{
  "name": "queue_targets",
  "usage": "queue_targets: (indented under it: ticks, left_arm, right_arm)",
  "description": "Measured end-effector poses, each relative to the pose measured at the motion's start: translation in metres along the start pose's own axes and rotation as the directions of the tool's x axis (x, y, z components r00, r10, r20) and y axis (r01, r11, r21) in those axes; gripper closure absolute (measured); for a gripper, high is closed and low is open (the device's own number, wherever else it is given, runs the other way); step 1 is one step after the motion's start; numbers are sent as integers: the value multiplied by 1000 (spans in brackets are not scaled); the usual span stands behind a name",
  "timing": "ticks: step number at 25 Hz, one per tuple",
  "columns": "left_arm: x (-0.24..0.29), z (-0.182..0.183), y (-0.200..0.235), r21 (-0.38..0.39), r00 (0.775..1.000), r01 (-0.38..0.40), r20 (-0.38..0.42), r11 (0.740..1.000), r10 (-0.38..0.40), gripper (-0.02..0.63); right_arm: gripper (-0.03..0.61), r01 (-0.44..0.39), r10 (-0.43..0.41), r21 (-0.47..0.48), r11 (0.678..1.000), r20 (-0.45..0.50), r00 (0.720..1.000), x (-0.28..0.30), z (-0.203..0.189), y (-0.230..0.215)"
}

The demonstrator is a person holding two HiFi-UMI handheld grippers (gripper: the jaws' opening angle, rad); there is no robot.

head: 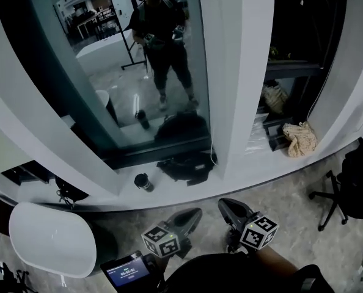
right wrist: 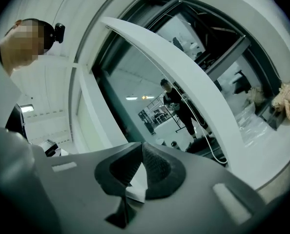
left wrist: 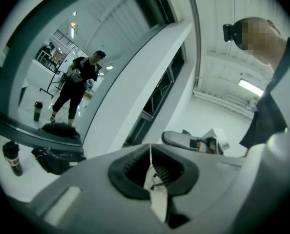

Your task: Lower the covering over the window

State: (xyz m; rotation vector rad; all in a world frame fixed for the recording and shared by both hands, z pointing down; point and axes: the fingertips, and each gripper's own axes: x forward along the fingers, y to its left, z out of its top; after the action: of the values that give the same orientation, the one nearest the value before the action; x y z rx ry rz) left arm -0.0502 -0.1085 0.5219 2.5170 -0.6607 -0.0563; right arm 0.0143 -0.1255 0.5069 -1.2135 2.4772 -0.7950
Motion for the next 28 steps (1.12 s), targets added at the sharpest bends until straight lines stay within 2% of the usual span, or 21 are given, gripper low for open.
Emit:
queue_targets:
  ticks: [3, 8, 13, 16, 20, 23, 28]
  left_arm:
    - [46, 34, 16, 52, 997, -37, 63, 998, 34, 579]
    - [101, 96, 45, 99, 980, -116, 174, 988, 98, 560]
    - [139, 143, 74, 154, 974, -146, 194, 977, 115, 552]
    - [160, 185, 96, 188, 969, -138, 231, 972, 93, 546]
    - [191, 240, 122, 235, 968, -84, 250, 968, 23, 540]
    - [216, 277, 138, 284, 967, -54, 254, 957, -21, 520]
    - [256, 314, 157, 298, 958, -3, 275, 955, -82, 517]
  right_arm:
    - [565, -44, 43, -48, 998, -14, 999, 8, 33, -35]
    - [565, -69, 67, -53, 996, -37, 997, 8, 66, -83]
    - [565, -48, 47, -48, 998, -14, 999, 14, 86, -109]
    - [566, -52, 50, -92, 994, -29, 998, 27, 91, -115]
    - [566, -32, 24, -181, 983, -45, 999, 48, 94, -121]
    - [568, 12, -14, -180, 984, -10, 1000, 62, 97, -128]
    - [569, 85, -83, -186, 979, 21, 996, 72, 96, -137]
